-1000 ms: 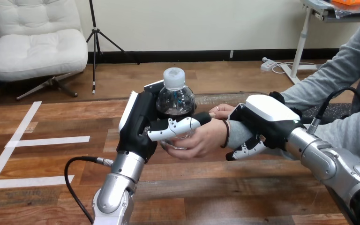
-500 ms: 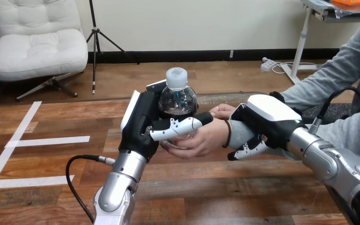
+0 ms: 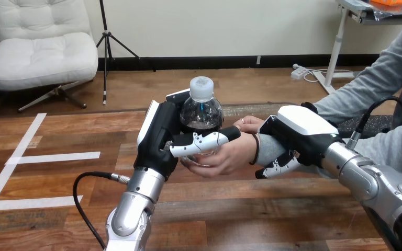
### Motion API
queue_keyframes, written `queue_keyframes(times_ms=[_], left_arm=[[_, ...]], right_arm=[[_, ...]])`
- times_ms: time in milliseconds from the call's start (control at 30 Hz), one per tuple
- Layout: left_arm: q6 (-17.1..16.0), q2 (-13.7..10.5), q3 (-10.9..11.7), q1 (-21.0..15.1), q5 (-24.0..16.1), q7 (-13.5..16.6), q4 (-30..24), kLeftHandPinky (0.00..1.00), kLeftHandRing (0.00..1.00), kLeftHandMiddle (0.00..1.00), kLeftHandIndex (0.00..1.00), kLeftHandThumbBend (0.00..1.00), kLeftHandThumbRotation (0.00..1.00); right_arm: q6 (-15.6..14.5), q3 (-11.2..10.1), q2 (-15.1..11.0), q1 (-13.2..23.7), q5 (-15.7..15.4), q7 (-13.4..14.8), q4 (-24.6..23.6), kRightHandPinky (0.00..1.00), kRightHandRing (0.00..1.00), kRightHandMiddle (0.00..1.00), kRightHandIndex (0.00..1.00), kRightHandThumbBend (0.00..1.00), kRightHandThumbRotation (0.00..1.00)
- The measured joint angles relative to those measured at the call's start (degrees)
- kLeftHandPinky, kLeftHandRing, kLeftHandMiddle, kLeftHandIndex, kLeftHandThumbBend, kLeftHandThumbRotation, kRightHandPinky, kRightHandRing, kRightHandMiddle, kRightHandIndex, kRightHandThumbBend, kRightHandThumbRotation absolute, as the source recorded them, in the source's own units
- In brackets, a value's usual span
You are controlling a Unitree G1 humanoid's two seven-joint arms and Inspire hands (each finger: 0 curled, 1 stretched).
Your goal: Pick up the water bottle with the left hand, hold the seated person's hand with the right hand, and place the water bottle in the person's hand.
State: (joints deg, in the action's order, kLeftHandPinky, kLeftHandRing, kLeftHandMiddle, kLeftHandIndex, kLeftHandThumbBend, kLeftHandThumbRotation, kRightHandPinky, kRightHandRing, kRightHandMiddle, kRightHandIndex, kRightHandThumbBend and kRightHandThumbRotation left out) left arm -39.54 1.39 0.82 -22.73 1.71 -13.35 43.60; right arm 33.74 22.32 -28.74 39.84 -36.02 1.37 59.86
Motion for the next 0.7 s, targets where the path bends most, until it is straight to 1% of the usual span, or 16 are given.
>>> queue_keyframes(times_ms=[700], left_arm=[[-0.45,-0.5,-0.13,-2.02,-2.42,1.52,3.33,0.33,0.37,0.4,0.39,0.76,0.0]], right_arm=[[-0.34,0.0,-0.28,-0.08,0.0,-0.02,0.0,0.15,0.2,0.26,0.27,0.67,0.0]])
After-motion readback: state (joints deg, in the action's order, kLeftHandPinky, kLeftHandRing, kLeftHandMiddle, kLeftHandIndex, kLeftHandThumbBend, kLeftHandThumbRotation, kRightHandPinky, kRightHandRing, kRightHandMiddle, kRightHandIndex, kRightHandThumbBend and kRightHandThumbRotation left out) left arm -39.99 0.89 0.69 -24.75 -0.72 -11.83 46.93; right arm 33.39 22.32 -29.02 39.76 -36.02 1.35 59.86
